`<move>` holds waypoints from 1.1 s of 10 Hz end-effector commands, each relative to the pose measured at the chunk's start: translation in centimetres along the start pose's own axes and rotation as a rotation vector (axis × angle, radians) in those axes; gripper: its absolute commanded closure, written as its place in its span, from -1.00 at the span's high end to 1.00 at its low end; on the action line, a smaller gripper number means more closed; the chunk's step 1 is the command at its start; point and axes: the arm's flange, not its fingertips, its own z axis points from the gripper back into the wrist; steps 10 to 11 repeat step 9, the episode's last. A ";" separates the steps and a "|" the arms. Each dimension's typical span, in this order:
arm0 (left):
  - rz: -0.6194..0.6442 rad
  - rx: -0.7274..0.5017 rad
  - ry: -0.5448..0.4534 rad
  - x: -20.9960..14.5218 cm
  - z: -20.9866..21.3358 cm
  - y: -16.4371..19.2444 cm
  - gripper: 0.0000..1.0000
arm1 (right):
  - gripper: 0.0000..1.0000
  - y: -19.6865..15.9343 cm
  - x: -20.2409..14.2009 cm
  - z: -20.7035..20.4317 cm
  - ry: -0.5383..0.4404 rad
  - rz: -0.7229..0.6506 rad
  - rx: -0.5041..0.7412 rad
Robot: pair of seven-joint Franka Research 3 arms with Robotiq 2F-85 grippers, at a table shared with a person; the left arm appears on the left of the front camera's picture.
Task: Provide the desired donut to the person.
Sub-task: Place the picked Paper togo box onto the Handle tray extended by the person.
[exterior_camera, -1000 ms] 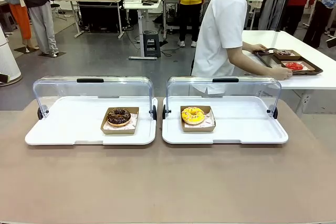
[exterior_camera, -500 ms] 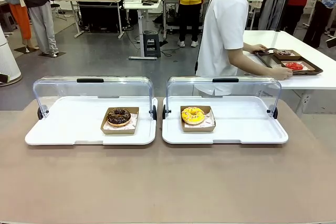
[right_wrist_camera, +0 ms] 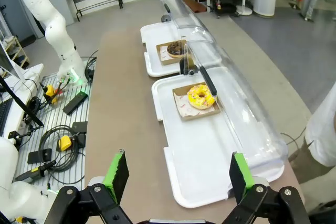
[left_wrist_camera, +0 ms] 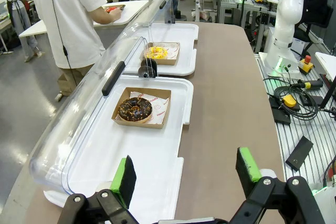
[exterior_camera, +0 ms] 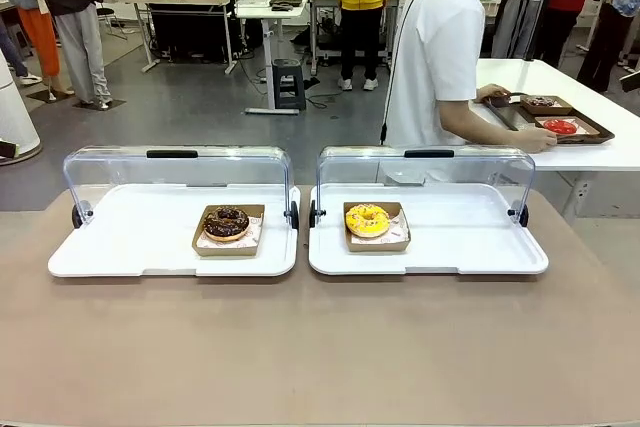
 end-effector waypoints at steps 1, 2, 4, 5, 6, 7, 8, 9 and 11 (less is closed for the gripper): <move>-0.002 0.007 -0.009 0.1 0.1 0.0 1.00 | 1.00 -0.1 -0.1 -0.3 -0.009 -0.002 -0.016; -0.002 0.007 -0.009 0.1 0.1 0.0 1.00 | 1.00 -0.1 -0.1 -0.3 -0.009 -0.002 -0.016; -0.002 0.007 -0.009 0.1 0.1 0.0 1.00 | 1.00 -0.1 -0.1 -0.3 -0.009 -0.002 -0.016; -0.002 0.007 -0.009 0.1 0.1 0.0 1.00 | 1.00 -0.1 -0.1 -0.3 -0.009 -0.002 -0.016; -0.002 0.007 -0.009 0.1 0.1 0.0 1.00 | 1.00 -0.1 -0.1 -0.3 -0.009 -0.002 -0.016; -0.002 0.007 -0.009 0.1 0.1 0.0 1.00 | 1.00 -0.1 -0.1 -0.3 -0.009 -0.002 -0.016; -0.002 0.007 -0.009 0.1 0.1 0.0 1.00 | 1.00 -0.1 -0.1 -0.3 -0.009 -0.002 -0.016; -0.002 0.007 -0.009 0.1 0.1 0.0 1.00 | 1.00 -0.1 -0.1 -0.3 -0.009 -0.002 -0.016; -0.002 0.007 -0.009 0.1 0.1 0.0 1.00 | 1.00 -0.1 -0.1 -0.3 -0.009 -0.002 -0.016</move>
